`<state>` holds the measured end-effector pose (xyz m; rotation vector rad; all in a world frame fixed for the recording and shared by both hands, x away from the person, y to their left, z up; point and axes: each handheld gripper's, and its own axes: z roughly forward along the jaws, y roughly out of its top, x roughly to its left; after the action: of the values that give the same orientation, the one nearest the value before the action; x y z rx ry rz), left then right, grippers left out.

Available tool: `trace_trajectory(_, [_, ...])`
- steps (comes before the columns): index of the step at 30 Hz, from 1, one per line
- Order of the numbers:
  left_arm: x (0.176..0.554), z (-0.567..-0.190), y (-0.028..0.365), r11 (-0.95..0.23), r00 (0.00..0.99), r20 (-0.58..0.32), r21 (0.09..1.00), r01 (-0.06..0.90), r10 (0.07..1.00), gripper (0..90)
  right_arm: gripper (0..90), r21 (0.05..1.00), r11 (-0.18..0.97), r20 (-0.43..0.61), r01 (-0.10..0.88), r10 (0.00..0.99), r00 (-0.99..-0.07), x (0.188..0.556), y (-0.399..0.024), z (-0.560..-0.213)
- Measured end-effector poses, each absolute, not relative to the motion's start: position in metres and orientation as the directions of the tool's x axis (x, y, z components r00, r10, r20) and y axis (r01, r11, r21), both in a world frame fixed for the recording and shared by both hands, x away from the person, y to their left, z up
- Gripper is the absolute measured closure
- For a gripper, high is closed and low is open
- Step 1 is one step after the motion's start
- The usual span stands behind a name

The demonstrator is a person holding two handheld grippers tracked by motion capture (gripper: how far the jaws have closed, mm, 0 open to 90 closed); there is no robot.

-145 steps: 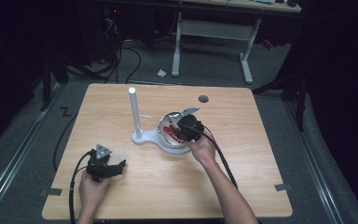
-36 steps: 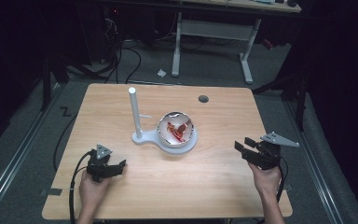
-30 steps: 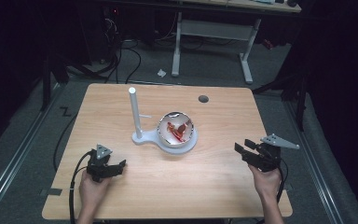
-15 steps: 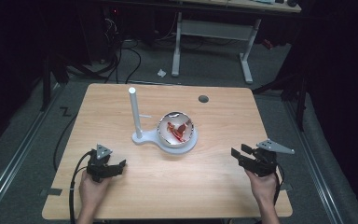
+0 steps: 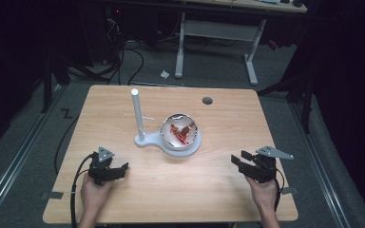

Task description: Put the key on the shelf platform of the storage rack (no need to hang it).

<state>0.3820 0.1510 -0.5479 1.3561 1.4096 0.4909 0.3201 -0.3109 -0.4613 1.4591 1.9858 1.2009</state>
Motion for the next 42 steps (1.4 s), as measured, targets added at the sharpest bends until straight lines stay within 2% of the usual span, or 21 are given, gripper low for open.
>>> trace_trajectory(42, [0.382,-0.548,0.151,0.268,0.216,-0.396,0.850,0.453,0.892,22.4,46.4,0.786,0.133,0.154,0.604,0.904,-0.400,0.330,-0.283,-0.495])
